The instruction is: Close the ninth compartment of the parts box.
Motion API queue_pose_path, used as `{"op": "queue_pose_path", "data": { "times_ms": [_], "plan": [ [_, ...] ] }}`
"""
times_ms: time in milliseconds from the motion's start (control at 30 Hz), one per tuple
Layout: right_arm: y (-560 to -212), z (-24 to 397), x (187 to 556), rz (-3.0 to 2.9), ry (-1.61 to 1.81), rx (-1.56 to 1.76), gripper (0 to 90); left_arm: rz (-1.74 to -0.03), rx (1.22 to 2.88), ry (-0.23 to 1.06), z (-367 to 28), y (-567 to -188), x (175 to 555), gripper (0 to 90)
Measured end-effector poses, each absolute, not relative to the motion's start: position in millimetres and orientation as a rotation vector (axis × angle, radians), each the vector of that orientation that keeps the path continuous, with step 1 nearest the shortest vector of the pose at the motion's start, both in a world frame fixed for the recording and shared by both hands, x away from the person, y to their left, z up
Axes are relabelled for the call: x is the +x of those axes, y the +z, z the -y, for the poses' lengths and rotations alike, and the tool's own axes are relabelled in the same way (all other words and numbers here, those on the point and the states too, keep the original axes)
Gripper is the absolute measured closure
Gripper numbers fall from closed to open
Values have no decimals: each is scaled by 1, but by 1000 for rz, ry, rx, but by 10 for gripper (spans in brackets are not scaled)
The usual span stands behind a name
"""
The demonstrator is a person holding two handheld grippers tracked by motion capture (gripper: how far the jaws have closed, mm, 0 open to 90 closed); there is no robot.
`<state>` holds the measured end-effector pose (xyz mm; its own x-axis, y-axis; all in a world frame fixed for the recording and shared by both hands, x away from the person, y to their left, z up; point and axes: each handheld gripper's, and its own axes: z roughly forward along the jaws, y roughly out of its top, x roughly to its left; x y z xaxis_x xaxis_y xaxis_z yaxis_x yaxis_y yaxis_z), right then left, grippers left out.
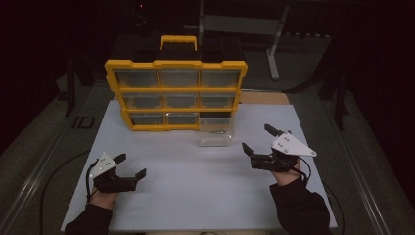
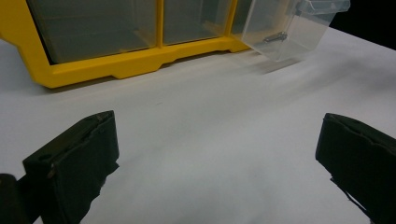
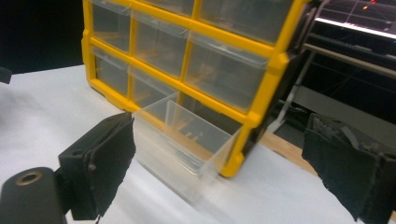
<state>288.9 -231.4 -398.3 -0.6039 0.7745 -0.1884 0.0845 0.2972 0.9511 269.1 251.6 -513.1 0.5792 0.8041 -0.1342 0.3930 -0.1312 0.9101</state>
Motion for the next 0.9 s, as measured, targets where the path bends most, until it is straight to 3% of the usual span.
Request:
{"op": "queue_pose_path", "data": {
  "times_ms": [467,900],
  "plan": [
    [-448,204,311,-1998,1346,844,94,-992,1732,474,-253,-512,268,0],
    [-481,201,324,-2066,1311,930,191,-990,1727,472,-253,-512,268,0]
  ]
}}
